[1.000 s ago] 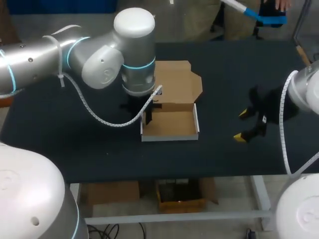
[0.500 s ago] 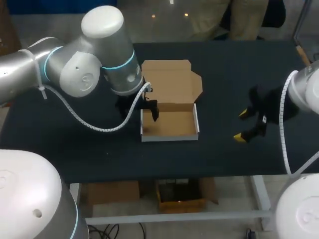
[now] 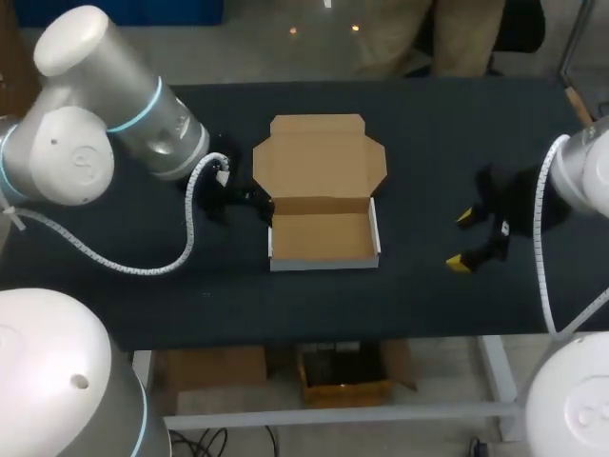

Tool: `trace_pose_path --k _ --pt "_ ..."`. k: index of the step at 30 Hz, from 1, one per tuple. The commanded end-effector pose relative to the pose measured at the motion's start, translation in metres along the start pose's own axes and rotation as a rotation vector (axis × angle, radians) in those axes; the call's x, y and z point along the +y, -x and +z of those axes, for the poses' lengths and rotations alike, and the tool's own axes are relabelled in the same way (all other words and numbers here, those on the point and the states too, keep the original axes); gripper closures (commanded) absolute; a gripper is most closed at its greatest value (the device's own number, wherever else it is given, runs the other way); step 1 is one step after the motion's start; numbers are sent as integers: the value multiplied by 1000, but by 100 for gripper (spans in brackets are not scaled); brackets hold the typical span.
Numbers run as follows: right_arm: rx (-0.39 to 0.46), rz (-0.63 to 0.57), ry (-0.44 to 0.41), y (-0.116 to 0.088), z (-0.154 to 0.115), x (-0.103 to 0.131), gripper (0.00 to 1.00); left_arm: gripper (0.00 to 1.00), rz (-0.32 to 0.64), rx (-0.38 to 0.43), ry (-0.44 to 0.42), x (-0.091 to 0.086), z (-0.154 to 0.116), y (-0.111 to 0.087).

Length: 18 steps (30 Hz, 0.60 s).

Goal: Assemble the packaging by folding the flat box into shape, placing the metal phone stand inside, and closing the box properly

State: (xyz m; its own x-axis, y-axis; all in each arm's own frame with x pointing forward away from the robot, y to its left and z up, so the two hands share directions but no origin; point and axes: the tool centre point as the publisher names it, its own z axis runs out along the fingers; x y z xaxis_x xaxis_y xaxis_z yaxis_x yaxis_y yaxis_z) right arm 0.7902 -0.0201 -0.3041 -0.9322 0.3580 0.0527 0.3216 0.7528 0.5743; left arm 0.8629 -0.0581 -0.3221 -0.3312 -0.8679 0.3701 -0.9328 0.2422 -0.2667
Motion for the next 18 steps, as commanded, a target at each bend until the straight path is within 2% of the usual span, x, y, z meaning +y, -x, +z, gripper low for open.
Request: trace_pose_path --k 1,18 --pt "1 -1 3 0 -1 -1 0 0 18 134 -64 16 -18 8" --pt "1 -1 3 0 -1 -1 0 0 68 161 -109 42 -48 28"
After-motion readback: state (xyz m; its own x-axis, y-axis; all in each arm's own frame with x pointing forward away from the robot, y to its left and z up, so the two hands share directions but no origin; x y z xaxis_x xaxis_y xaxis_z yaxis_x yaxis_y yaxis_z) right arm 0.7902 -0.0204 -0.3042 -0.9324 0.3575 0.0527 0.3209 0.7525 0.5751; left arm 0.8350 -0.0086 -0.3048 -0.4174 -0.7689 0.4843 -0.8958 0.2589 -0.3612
